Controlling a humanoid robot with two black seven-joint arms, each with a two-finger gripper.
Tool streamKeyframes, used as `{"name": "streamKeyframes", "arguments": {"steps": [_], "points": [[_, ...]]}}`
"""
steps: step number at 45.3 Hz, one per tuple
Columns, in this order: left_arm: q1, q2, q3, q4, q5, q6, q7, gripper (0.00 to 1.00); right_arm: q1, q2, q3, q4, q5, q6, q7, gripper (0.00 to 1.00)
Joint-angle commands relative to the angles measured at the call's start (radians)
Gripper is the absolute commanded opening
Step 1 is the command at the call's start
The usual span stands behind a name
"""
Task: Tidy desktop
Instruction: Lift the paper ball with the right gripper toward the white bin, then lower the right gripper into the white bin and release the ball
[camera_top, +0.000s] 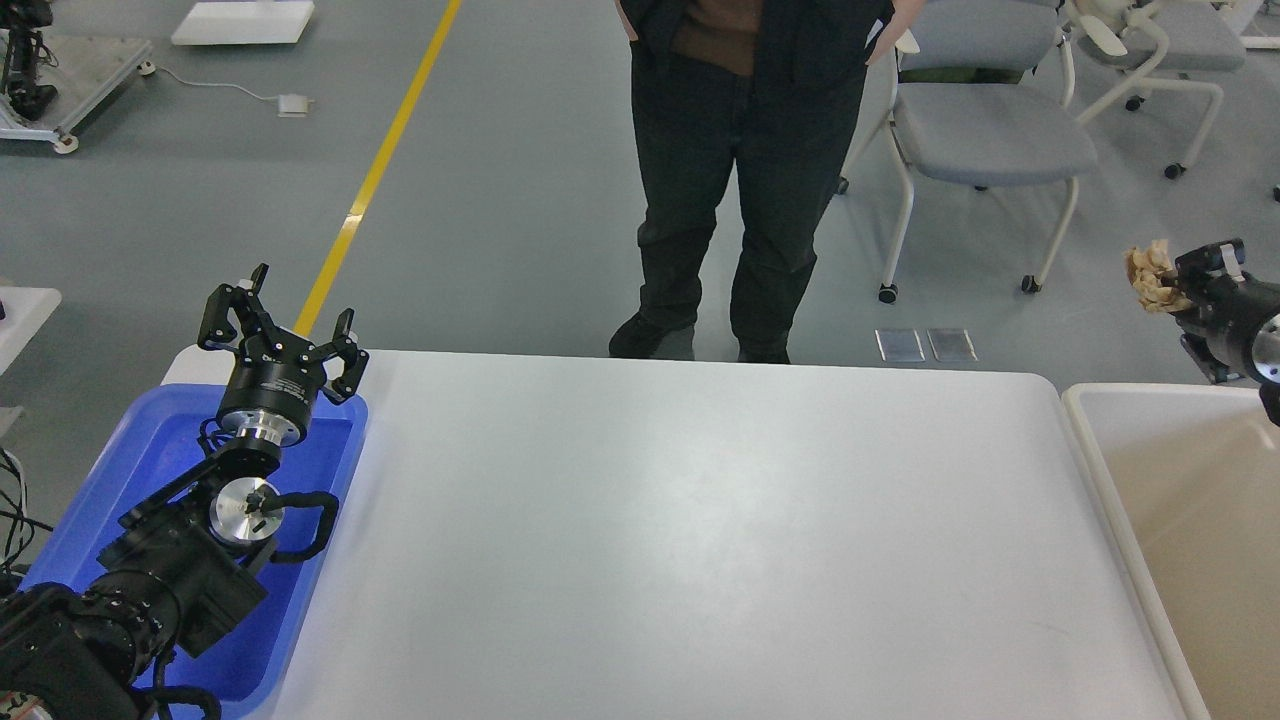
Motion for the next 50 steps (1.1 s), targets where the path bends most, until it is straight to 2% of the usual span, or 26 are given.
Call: {"name": "streamKeyframes", "arguments": {"steps": [1,6,19,50], "points": [[0.0,0.0,0.0,0.0,0.0,0.001,0.0,1.0,-0.045,0.073,0.02,-0.155,0.144,-0.165,-0.112,0.0],[0.0,0.0,0.0,0.0,0.0,0.0,0.0,1.0,-0.076,0.126,0.02,-0.247,0.203,-0.207,-0.123,0.0],[0.0,0.0,0.0,0.0,0.0,0.001,0.0,1.0,-0.162,0.22,0.07,-0.367,0.299,-0.222,-0.122,0.0],[0.0,0.0,0.0,0.0,0.0,0.001,0.0,1.0,-0.254,0.237,0.213,-0.395,0.299,-0.21,-0.105,0.0]]}}
